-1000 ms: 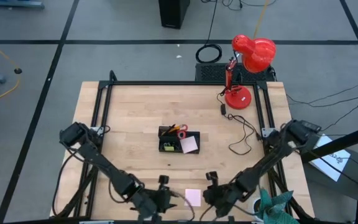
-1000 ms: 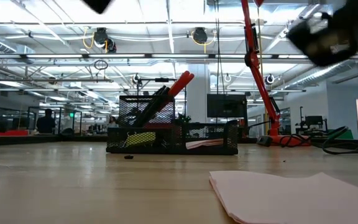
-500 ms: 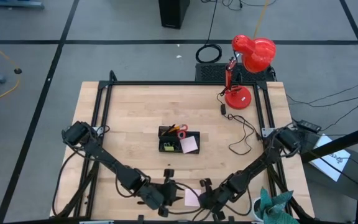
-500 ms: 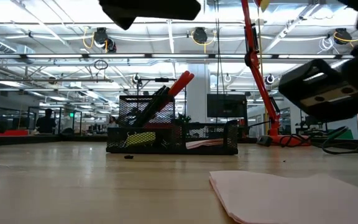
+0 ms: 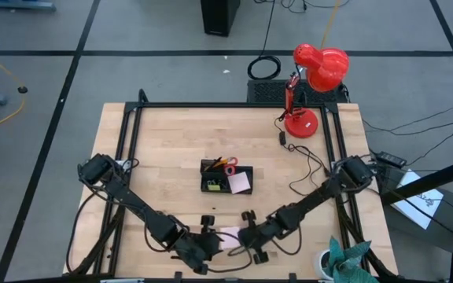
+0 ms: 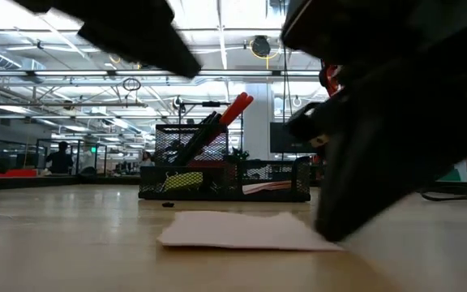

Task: Pick and place office supplies into organizer
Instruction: Put the pink sticky notes into the black desk organizer

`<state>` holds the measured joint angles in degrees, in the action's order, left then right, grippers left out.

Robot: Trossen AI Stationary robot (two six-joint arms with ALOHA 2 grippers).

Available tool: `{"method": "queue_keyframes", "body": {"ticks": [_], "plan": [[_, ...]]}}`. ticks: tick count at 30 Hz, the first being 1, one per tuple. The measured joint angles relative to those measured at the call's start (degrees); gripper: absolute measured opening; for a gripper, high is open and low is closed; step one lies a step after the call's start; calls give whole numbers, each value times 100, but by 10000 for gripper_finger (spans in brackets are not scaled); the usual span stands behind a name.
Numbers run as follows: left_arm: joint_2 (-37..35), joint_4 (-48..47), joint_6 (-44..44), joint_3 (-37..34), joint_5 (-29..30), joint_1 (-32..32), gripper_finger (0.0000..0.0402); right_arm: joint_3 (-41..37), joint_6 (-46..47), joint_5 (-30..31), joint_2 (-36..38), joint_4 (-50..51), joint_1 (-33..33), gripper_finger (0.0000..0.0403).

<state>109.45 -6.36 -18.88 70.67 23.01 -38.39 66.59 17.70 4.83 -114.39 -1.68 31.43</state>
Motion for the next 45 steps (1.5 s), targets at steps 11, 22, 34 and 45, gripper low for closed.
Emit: {"method": "queue_keyframes", "body": {"ticks": [11, 22, 34, 45], "plan": [[-1, -1029, -530, 0, -228, -121, 149, -130, -690, 980, 202, -409, -191, 0], [634, 106, -346, -7, -1120, -167, 149, -129, -807, 1127, 281, -379, -618, 0], [997, 239, -361, 7, -1059, 2, 149, -320, -653, 152, 282, -376, -917, 0], [1010, -103, -264, 4, -283, 199, 149, -981, -207, -453, 291, -1252, -776, 0]]}}
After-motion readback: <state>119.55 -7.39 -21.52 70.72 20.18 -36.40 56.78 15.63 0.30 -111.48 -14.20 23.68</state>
